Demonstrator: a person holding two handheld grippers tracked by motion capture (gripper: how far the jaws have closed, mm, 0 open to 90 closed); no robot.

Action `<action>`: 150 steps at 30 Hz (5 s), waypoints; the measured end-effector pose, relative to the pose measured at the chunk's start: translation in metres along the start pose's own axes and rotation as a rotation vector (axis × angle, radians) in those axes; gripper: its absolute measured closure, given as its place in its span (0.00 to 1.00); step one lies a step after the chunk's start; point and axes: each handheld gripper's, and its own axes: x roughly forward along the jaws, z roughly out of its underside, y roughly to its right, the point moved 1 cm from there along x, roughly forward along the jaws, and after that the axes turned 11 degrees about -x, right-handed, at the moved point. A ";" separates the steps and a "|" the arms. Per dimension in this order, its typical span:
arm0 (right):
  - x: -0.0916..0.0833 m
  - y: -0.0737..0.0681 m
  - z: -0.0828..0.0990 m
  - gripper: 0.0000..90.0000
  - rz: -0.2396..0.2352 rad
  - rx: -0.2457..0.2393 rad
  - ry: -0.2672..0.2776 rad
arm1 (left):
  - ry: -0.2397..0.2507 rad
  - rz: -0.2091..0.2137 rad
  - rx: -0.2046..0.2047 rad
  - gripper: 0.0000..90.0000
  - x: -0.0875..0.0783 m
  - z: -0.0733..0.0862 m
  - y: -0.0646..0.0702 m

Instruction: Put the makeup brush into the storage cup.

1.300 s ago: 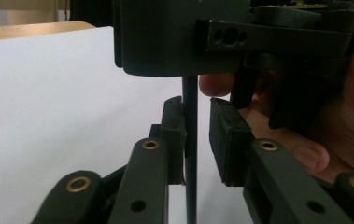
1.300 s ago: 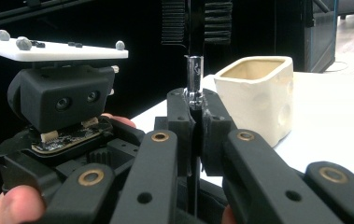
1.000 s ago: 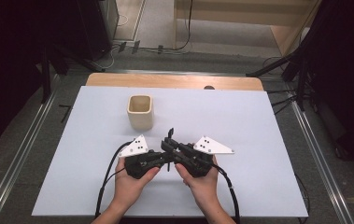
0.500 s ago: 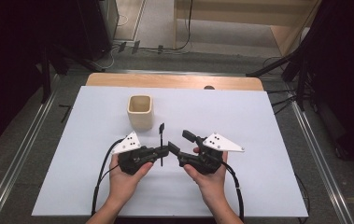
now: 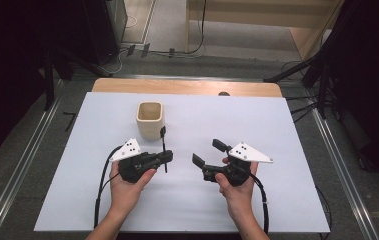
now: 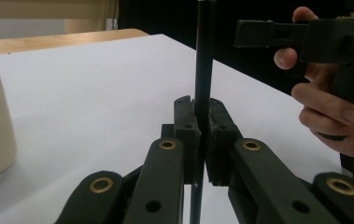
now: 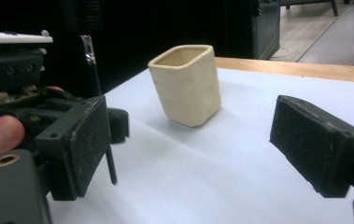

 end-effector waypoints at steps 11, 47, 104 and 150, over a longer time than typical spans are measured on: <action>-0.022 0.019 0.013 0.03 0.087 -0.026 -0.039 | 0.018 -0.020 -0.004 0.96 -0.005 -0.003 -0.006; -0.112 0.082 0.068 0.00 0.330 -0.108 -0.075 | 0.086 -0.087 -0.025 0.96 -0.026 -0.021 -0.026; -0.107 0.080 0.073 0.00 0.295 -0.108 -0.069 | 0.158 -0.161 -0.024 0.96 -0.019 -0.092 -0.063; -0.105 0.081 0.075 0.00 0.290 -0.101 -0.078 | 0.154 -0.256 -0.042 0.96 0.011 -0.095 -0.100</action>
